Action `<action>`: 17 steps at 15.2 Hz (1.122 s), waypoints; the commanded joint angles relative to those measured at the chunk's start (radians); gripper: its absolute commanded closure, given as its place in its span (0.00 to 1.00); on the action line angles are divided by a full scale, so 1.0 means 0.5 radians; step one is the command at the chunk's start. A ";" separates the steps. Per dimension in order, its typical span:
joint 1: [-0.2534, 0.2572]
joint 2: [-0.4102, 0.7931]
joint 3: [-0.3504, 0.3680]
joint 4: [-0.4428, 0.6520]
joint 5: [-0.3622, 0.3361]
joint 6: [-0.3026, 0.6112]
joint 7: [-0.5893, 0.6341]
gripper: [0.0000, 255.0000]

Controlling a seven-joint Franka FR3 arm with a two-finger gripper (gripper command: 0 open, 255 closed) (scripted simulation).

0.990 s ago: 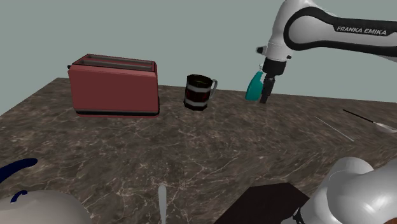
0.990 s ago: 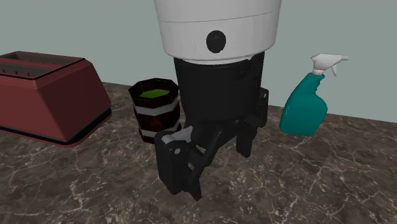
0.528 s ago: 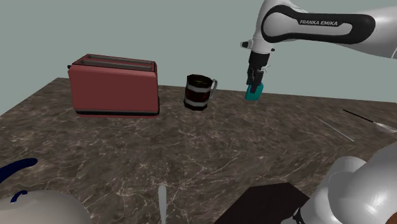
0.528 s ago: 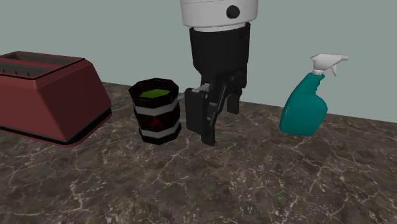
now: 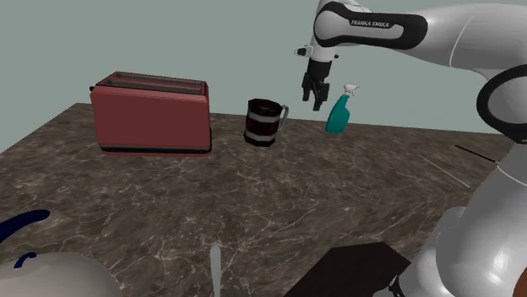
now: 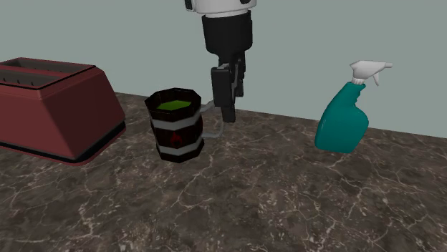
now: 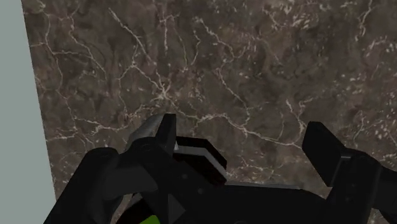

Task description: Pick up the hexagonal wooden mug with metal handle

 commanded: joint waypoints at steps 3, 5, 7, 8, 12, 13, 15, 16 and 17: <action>-0.017 0.370 0.014 0.459 0.089 -0.082 -0.361 0.00; -0.035 0.557 0.037 0.719 0.127 -0.152 -0.520 0.00; -0.058 0.760 0.068 1.021 0.161 -0.247 -0.670 0.00; -0.065 0.820 0.079 1.112 0.169 -0.277 -0.708 0.00; -0.049 0.754 0.082 0.901 0.155 -0.131 -0.693 0.00; -0.045 0.742 0.082 0.854 0.153 -0.097 -0.690 0.00; -0.039 0.719 0.082 0.766 0.148 -0.031 -0.684 0.00; -0.038 0.714 0.083 0.741 0.147 -0.013 -0.682 0.00; -0.038 0.713 0.083 0.741 0.147 -0.012 -0.682 0.00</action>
